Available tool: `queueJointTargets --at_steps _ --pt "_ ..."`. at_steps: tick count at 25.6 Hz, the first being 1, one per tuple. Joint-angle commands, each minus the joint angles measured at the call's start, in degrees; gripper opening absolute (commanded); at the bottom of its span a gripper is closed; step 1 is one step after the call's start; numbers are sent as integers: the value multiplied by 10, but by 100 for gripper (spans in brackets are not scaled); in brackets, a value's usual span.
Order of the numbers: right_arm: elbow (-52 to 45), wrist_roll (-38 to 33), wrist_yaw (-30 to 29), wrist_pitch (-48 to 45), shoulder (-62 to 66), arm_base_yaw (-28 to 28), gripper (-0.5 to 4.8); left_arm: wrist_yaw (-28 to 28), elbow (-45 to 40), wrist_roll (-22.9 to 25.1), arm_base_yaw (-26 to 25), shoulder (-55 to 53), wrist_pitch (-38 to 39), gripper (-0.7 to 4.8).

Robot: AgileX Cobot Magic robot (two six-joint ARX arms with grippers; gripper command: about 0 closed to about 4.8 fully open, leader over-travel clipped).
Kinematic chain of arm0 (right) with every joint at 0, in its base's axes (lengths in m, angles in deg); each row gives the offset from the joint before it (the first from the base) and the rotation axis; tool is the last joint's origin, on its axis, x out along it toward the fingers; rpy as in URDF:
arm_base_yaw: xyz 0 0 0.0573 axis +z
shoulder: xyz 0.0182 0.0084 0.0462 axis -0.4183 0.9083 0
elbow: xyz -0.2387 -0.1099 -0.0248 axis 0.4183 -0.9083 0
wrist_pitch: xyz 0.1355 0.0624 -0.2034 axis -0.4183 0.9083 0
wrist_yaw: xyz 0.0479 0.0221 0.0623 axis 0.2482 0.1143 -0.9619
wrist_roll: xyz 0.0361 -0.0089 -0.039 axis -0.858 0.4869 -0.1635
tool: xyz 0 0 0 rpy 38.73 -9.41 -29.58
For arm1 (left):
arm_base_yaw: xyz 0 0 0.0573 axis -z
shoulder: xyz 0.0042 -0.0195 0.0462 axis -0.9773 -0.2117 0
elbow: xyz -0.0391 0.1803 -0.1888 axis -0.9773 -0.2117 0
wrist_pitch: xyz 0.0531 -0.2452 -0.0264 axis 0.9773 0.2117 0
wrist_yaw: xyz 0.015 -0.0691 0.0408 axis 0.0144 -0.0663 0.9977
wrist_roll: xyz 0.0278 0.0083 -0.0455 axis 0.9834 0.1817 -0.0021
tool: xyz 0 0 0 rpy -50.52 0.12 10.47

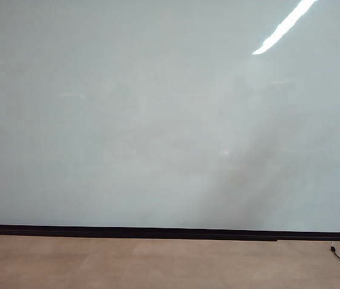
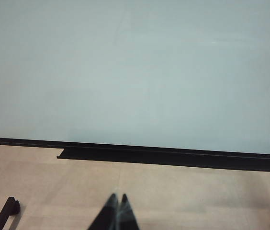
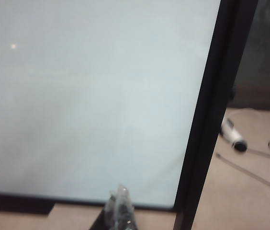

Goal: Pick up the pen on the shelf to the right of the whiteboard and draw a cross mark.

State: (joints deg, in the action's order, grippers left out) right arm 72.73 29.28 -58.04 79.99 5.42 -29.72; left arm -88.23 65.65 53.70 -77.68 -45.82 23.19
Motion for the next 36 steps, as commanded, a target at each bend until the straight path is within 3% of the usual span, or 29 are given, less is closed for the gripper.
queueJointTargets --at_steps 1,2,7,10,12,13,15,18,20,25,32,36 --pt "3 -2 16 -94 0 0 -8 -2 2 2 0 0 -5 -5" --pt "3 -2 33 -130 0 0 -8 -2 2 2 0 0 -5 -4" --pt "3 15 143 -141 0 -1 -8 -2 2 3 0 0 -5 -4" --pt "3 48 165 -121 0 -1 2 -2 2 3 0 0 -5 -5" --pt "3 50 170 -109 0 -1 43 -2 2 3 0 0 -5 -4" --pt "3 50 187 -100 0 -1 107 -2 2 2 0 0 -5 -4" --pt "3 50 188 -82 0 -1 172 -2 2 3 0 0 -5 -4" --pt "11 43 186 -46 0 -1 222 -2 2 3 0 0 -5 -5" --pt "21 39 186 -22 1 -1 223 -2 2 2 0 0 -5 -5" --pt "34 38 161 1 10 -10 244 -2 2 3 0 0 -5 -5" --pt "34 18 1 -25 30 -117 244 -2 2 3 0 0 -5 -4" --pt "34 6 -57 -42 32 -176 245 -2 2 2 0 0 -5 -5"
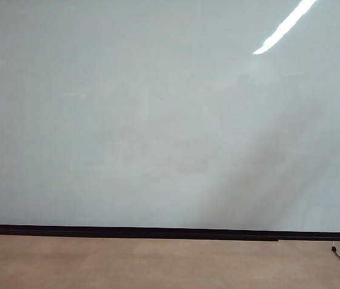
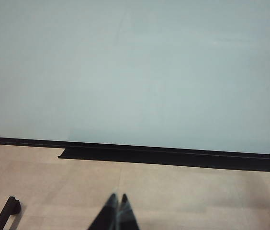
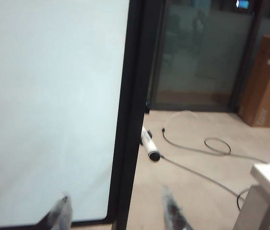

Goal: Pick up the pen on the shelf to the right of the whiteboard and draw a cross mark.

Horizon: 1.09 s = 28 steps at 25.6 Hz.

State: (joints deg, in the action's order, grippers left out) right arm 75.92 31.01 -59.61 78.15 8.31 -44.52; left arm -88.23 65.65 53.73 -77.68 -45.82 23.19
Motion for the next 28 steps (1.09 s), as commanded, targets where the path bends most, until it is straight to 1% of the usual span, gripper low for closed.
queueJointTargets --at_steps 1,2,5,7,10,12,14,15,17,21,25,28 --pt "2 -16 -50 -28 5 -39 247 -2 2 2 0 0 -5 -5" --pt "2 -21 -61 -32 9 -50 256 -2 2 2 0 0 -5 -4" --pt "9 -26 -103 -66 44 -85 257 -2 2 2 0 0 -5 -5" --pt "32 -17 -118 -68 85 -95 265 -2 2 2 0 0 -5 -4" --pt "53 -6 -124 -83 138 -98 267 -2 2 2 0 0 -5 -4" --pt "57 -4 -134 -129 181 -98 268 -2 2 2 0 0 -5 -4" --pt "56 -6 -148 -167 214 -98 290 -2 2 2 0 0 -5 -4" --pt "57 -5 -157 -208 257 -98 319 -2 2 2 0 0 -5 -5" --pt "56 -2 -170 -259 309 -98 334 -2 2 2 0 0 -5 -5" --pt "57 9 -182 -337 386 -99 334 -2 2 2 0 0 -5 -4" --pt "57 11 -183 -388 447 -98 334 -2 2 2 0 0 -5 -5" --pt "57 16 -191 -454 520 -99 334 -2 2 2 0 0 -5 -5"
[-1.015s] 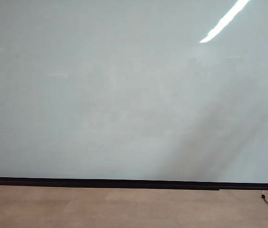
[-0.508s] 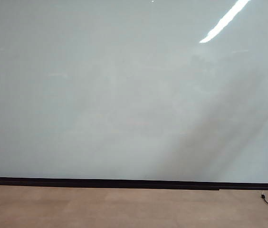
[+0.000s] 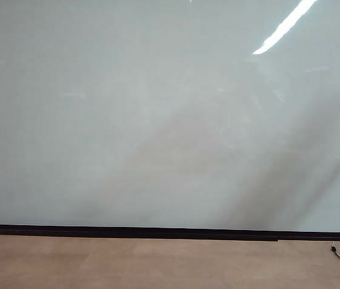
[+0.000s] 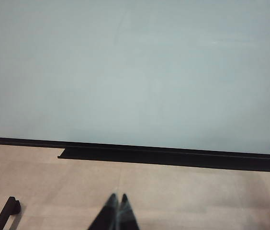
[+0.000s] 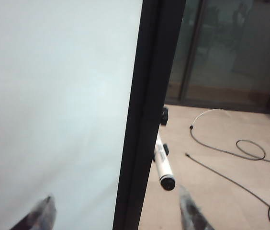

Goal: Pick up the pen on the shelf to the right of the whiteboard and draw a cross mark.

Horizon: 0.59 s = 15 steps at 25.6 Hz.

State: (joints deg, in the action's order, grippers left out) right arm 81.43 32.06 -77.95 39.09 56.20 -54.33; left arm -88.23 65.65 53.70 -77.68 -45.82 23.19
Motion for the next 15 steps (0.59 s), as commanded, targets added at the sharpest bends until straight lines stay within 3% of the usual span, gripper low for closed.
queueJointTargets --at_steps 1,15 --pt "2 5 -7 -88 64 0 334 -2 2 3 0 0 -5 -5" --pt "24 -2 -38 -333 303 -23 333 -2 2 2 0 0 -5 -5"
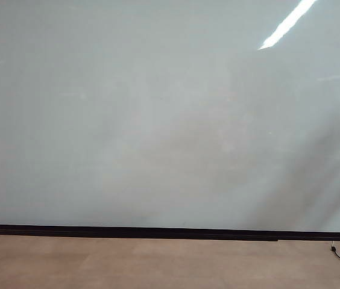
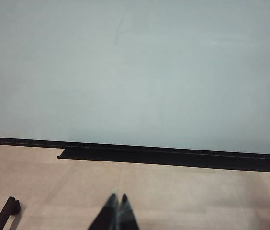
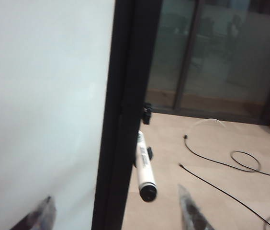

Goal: Pick up the pen on the shelf to the right of the whiteboard and draw a cross mark.

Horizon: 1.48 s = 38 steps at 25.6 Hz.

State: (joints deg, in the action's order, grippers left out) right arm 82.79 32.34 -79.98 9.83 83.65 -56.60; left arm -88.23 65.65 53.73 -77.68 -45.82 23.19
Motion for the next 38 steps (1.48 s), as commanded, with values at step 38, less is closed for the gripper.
queueJointTargets --at_steps 38 --pt "244 -44 -96 -73 314 0 314 -2 2 2 0 0 -5 -4"
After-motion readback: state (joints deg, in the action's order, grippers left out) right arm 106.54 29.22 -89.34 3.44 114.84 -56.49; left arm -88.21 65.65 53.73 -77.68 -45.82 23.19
